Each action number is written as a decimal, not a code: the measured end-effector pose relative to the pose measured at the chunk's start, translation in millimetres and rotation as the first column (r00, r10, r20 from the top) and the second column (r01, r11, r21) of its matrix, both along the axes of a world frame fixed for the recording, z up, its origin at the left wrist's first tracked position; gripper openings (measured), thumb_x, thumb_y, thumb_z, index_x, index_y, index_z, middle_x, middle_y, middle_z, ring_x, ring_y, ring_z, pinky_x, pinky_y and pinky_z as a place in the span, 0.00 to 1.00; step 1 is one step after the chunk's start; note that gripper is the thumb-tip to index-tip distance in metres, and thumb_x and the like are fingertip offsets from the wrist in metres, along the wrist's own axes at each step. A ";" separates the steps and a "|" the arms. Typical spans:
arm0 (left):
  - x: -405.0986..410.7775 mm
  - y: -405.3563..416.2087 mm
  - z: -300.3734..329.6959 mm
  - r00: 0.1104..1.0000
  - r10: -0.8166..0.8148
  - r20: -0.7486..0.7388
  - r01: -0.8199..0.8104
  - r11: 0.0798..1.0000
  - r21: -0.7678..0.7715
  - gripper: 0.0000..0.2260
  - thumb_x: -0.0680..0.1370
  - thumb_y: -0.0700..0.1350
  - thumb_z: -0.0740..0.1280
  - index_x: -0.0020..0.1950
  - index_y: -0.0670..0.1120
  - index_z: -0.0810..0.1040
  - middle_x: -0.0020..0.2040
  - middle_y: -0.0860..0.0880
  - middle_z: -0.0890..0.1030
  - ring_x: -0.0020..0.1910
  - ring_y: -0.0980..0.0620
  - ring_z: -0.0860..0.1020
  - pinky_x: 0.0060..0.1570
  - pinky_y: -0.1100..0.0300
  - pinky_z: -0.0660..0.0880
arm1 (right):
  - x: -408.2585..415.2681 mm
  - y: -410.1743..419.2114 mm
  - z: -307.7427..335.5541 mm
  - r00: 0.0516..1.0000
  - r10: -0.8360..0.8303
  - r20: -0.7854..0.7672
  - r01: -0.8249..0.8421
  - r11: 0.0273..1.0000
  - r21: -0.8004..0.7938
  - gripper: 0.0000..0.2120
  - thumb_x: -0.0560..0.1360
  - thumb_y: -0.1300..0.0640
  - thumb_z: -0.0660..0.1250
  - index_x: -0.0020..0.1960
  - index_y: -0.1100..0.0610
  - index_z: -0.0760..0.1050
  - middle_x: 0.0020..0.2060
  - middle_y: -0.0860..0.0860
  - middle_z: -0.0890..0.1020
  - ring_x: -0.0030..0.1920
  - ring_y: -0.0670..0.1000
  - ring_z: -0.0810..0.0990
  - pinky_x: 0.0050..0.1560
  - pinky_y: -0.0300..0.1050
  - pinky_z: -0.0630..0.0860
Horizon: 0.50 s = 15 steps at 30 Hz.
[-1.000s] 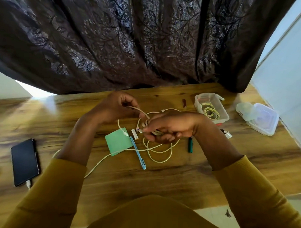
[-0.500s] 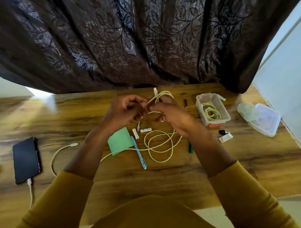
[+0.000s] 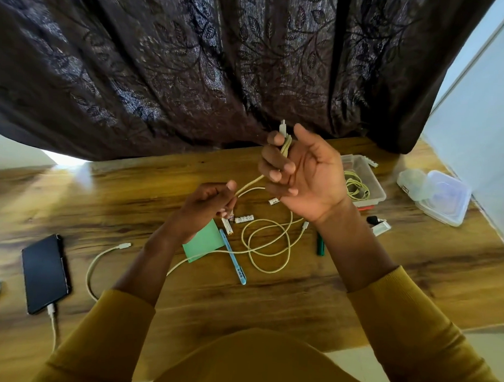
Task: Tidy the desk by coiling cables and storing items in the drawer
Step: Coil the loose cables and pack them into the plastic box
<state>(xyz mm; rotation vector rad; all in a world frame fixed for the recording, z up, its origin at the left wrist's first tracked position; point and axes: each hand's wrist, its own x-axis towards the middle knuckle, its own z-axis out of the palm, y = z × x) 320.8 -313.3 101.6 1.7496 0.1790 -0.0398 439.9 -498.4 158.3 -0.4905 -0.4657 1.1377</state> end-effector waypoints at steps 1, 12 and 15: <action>-1.3 0.7 -1.2 1.000 -0.007 -0.019 0.006 1.000 -0.031 0.21 0.86 0.54 0.60 0.35 0.48 0.74 0.32 0.49 0.68 0.34 0.52 0.68 0.42 0.52 0.69 | -2.0 -0.1 0.2 1.000 0.030 0.003 -0.030 1.000 0.003 0.14 0.83 0.46 0.52 0.51 0.56 0.69 0.30 0.50 0.64 0.34 0.49 0.70 0.24 0.39 0.58; 9.6 7.9 17.9 0.975 0.221 -0.039 -0.220 0.906 -0.361 0.17 0.71 0.38 0.78 0.58 0.42 0.80 0.45 0.45 0.85 0.41 0.50 0.84 0.43 0.55 0.83 | -21.5 -0.6 -12.3 0.902 0.430 -0.033 -0.431 0.902 -0.027 0.10 0.79 0.56 0.65 0.42 0.58 0.69 0.22 0.48 0.61 0.23 0.47 0.53 0.20 0.37 0.50; 11.1 -0.9 27.9 0.979 0.203 -0.024 -0.196 0.901 -0.386 0.19 0.69 0.42 0.77 0.58 0.43 0.81 0.47 0.45 0.87 0.44 0.50 0.85 0.41 0.58 0.82 | -25.0 1.5 -17.4 0.877 0.479 -0.030 -0.480 0.876 -0.050 0.11 0.79 0.57 0.64 0.41 0.59 0.68 0.22 0.47 0.61 0.22 0.47 0.53 0.20 0.37 0.50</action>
